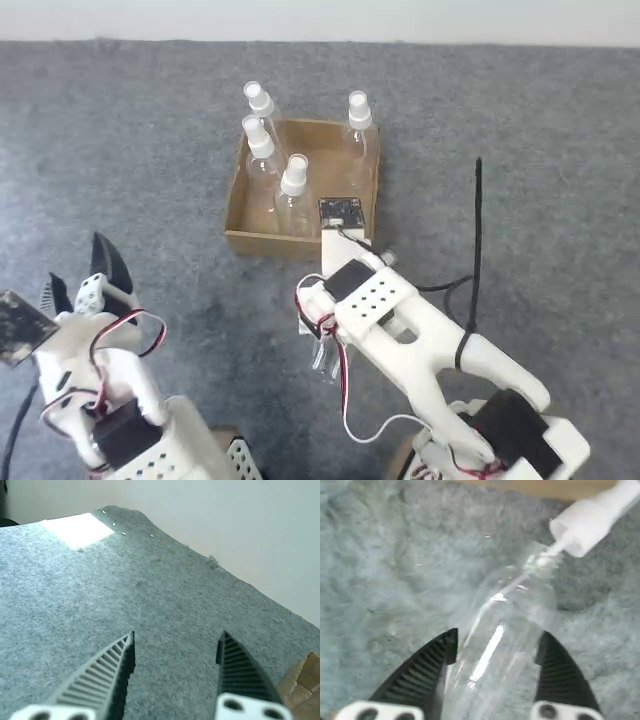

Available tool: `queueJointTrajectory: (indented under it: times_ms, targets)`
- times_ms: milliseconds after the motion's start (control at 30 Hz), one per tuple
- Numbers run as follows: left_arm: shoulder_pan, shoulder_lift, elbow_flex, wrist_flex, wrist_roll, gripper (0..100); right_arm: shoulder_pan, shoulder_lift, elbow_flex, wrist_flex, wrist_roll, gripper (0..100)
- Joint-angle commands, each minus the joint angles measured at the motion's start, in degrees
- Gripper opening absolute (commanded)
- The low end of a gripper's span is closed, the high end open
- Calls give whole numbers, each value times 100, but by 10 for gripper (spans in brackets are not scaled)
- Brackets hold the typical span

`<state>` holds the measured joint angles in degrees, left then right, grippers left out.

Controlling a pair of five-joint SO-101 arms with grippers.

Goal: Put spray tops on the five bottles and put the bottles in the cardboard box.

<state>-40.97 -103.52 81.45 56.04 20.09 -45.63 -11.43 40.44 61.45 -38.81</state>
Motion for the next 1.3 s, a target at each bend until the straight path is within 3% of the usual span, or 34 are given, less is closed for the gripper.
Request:
queueJointTrajectory:
  times_ms: [0, 267, 533, 733, 1033, 1267]
  targets:
    - [26, -97, -57, -229, 70, 246, 13, -4, -132, 31, 158, 42]
    - [26, -97, -48, -229, 70, 246, 593, -804, -141, 866, 844, 6]
    - [26, -97, -48, -229, 70, 246, 620, -2246, -141, 1798, 1741, 6]
    - [26, -97, -48, -229, 70, 246, 620, -3292, -141, 1947, 2207, 6]
    - [26, -97, -40, -229, 70, 246, -84, -4040, -141, 2193, 2532, 6]
    - [26, -97, -40, -229, 62, 246, -127, -4444, -141, 2193, 3112, 6]
